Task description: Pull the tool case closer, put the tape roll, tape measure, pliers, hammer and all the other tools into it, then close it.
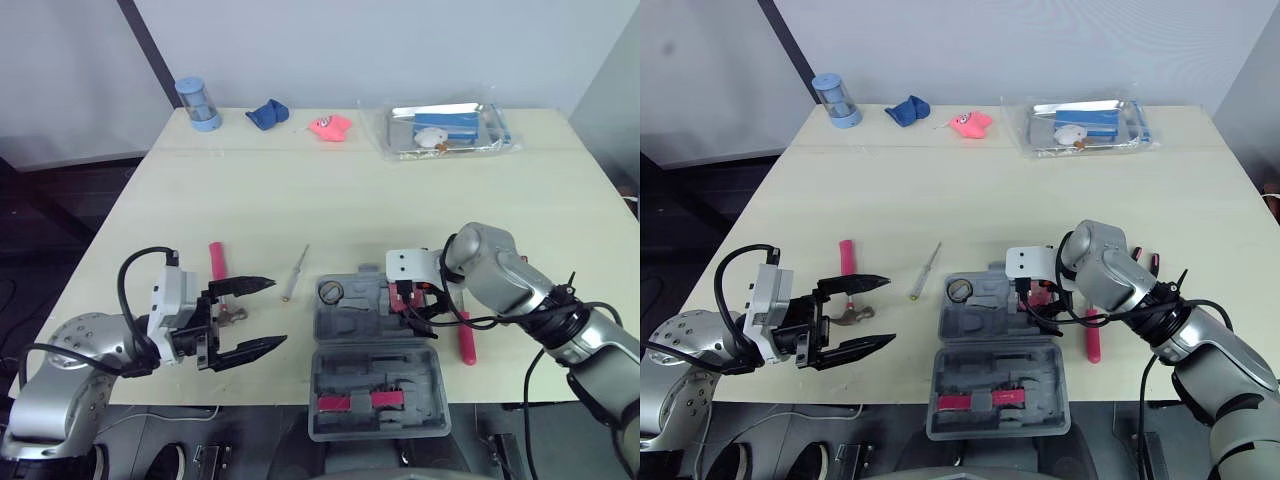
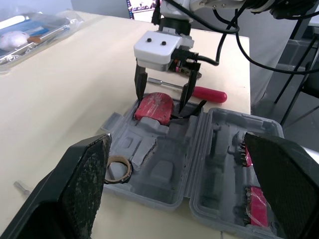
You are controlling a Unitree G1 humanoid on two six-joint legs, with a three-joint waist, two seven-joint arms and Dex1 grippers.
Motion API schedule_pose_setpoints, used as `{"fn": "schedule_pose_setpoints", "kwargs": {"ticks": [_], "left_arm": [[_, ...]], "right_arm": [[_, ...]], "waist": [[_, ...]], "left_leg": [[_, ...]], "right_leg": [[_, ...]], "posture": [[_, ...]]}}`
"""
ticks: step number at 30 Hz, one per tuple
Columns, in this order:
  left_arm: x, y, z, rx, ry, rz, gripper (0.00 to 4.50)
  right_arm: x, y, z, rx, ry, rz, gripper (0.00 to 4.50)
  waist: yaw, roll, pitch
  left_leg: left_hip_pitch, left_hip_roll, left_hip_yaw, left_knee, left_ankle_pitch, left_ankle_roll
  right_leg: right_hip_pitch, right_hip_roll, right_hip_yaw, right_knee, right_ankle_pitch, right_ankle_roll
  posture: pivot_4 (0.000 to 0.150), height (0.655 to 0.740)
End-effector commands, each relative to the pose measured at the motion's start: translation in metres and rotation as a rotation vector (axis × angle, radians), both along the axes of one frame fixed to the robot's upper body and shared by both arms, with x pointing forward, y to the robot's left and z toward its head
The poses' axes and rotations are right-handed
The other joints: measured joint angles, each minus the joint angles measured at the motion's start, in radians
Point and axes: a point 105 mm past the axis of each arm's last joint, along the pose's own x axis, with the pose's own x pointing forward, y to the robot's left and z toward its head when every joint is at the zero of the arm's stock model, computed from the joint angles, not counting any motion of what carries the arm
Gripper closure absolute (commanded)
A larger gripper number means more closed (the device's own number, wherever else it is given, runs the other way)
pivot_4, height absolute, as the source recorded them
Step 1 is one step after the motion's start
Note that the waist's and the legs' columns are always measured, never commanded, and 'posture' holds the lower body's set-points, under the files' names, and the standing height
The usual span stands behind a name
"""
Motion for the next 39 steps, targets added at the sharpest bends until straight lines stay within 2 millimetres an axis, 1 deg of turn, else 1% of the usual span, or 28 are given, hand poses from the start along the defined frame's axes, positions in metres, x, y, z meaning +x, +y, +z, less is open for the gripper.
{"fn": "schedule_pose_setpoints", "kwargs": {"ticks": [1, 3, 6, 7, 9, 10, 11, 12, 13, 14, 15, 18, 21, 27, 31, 39], "left_arm": [[-0.002, -0.003, 0.004, -0.003, -0.027, -0.018, 0.0], [-0.001, -0.004, 0.004, -0.004, -0.029, -0.019, 0.0], [-0.001, -0.004, 0.005, -0.004, -0.032, -0.022, 0.0], [-0.001, -0.004, 0.005, -0.004, -0.033, -0.022, 0.0], [-0.001, -0.004, 0.006, -0.004, -0.036, -0.023, 0.0], [0.0, -0.004, 0.006, -0.004, -0.038, -0.024, 0.0], [0.0, -0.004, 0.006, -0.004, -0.039, -0.024, 0.0], [0.0, -0.004, 0.006, -0.003, -0.041, -0.025, 0.0], [0.0, -0.004, 0.006, -0.003, -0.042, -0.025, 0.0], [0.0, -0.004, 0.006, -0.002, -0.042, -0.024, 0.0], [0.0, -0.003, 0.006, -0.003, -0.042, -0.024, 0.0], [0.0, -0.003, 0.004, -0.003, -0.04, -0.025, 0.0], [0.0, -0.004, 0.003, -0.004, -0.04, -0.029, 0.0], [0.002, -0.004, 0.003, -0.007, -0.044, -0.04, 0.0], [0.002, -0.003, 0.004, -0.006, -0.047, -0.04, 0.0], [0.003, -0.003, 0.004, -0.002, -0.049, -0.038, 0.0]], "right_arm": [[0.001, 0.0, 0.024, 0.051, -0.048, 0.004, 0.07], [-0.001, -0.003, 0.031, 0.084, -0.054, -0.004, 0.07], [-0.002, -0.004, 0.04, 0.179, -0.067, -0.015, 0.07], [-0.001, -0.005, 0.041, 0.22, -0.072, -0.008, 0.07], [0.001, -0.012, 0.04, 0.284, -0.087, -0.028, 0.07], [0.001, -0.016, 0.038, 0.317, -0.079, -0.042, 0.55], [0.002, -0.02, 0.036, 0.352, -0.076, -0.081, 0.76], [0.002, -0.026, 0.033, 0.371, -0.075, -0.097, 1.3], [0.0, -0.028, 0.03, 0.434, -0.045, -0.124, 1.82], [-0.002, -0.029, 0.029, 0.478, -0.026, -0.14, 1.82], [-0.004, -0.028, 0.029, 0.538, -0.033, -0.109, 1.82], [-0.004, -0.032, 0.024, 0.682, -0.068, -0.106, 1.82], [-0.005, -0.025, 0.023, 0.838, -0.09, -0.086, 1.82], [0.0, -0.025, 0.011, 1.033, -0.135, -0.077, 1.82], [0.004, -0.03, 0.004, 1.082, -0.158, -0.079, 1.82], [-0.003, -0.031, -0.012, 1.11, -0.118, -0.047, 1.82]], "waist": [[0.0, 0.0, 0.0], [0.0, 0.0, 0.0], [0.0, 0.0, 0.0], [0.0, 0.0, 0.0], [0.001, 0.0, 0.0], [0.001, 0.0, 0.0], [0.001, 0.0, 0.0], [0.001, 0.0, 0.0], [0.001, 0.0, 0.0], [0.001, -0.001, 0.0], [0.001, -0.001, 0.0], [0.0, -0.001, 0.0], [-0.004, 0.0, 0.0], [-0.002, -0.001, 0.0], [0.0, -0.001, 0.0], [-0.003, 0.0, 0.0]], "left_leg": [[0.0, 0.0, 0.0, 0.0, 0.0, 0.0], [0.0, 0.0, 0.0, 0.0, 0.0, 0.0], [0.0, 0.0, 0.0, 0.0, 0.0, 0.0], [0.0, 0.0, 0.0, 0.0, 0.0, 0.0], [0.0, 0.0, 0.0, 0.0, 0.0, 0.0], [0.0, 0.0, 0.0, 0.0, 0.0, 0.0], [0.0, 0.0, 0.0, 0.0, 0.0, 0.0], [0.0, 0.0, 0.0, 0.0, 0.0, 0.0], [0.0, 0.0, 0.0, 0.0, 0.0, 0.0], [0.0, 0.0, 0.0, 0.0, 0.0, 0.0], [0.0, 0.0, 0.0, 0.0, 0.0, 0.0], [0.0, 0.0, 0.0, 0.0, 0.0, 0.0], [0.0, 0.0, 0.001, -0.001, 0.0, 0.0], [0.001, 0.0, 0.001, -0.001, 0.0, 0.0], [0.001, 0.0, 0.001, -0.001, 0.0, 0.0], [0.001, 0.0, 0.001, -0.001, 0.0, 0.0]], "right_leg": [[0.0, 0.0, 0.0, 0.0, 0.0, 0.0], [0.0, 0.0, 0.0, 0.0, 0.0, 0.0], [0.0, 0.0, 0.0, 0.0, 0.0, 0.0], [0.0, 0.0, 0.0, 0.0, 0.0, 0.0], [0.0, 0.0, 0.0, 0.0, 0.0, 0.0], [0.0, 0.0, 0.0, 0.0, 0.0, 0.0], [0.0, 0.0, 0.0, 0.0, 0.0, 0.0], [0.0, 0.0, 0.0, 0.0, 0.0, 0.0], [0.0, 0.0, 0.0, 0.0, 0.0, 0.0], [0.0, 0.0, 0.0, 0.0, 0.0, 0.0], [0.0, 0.0, 0.0, 0.0, 0.0, 0.0], [0.0, 0.0, 0.0, 0.0, 0.0, 0.0], [0.0, 0.0, 0.0, 0.0, 0.0, 0.0], [0.001, 0.0, 0.001, 0.0, 0.0, 0.0], [0.001, 0.0, 0.001, 0.0, 0.0, 0.0], [0.001, 0.0, 0.001, 0.001, 0.0, 0.0]], "posture": [[0.15, 0.74], [0.15, 0.74], [0.15, 0.74], [0.15, 0.74], [0.15, 0.74], [0.15, 0.74], [0.15, 0.74], [0.15, 0.74], [0.15, 0.74], [0.15, 0.74], [0.15, 0.74], [0.15, 0.74], [0.15, 0.74], [0.15, 0.74], [0.15, 0.74], [0.15, 0.74]]}}
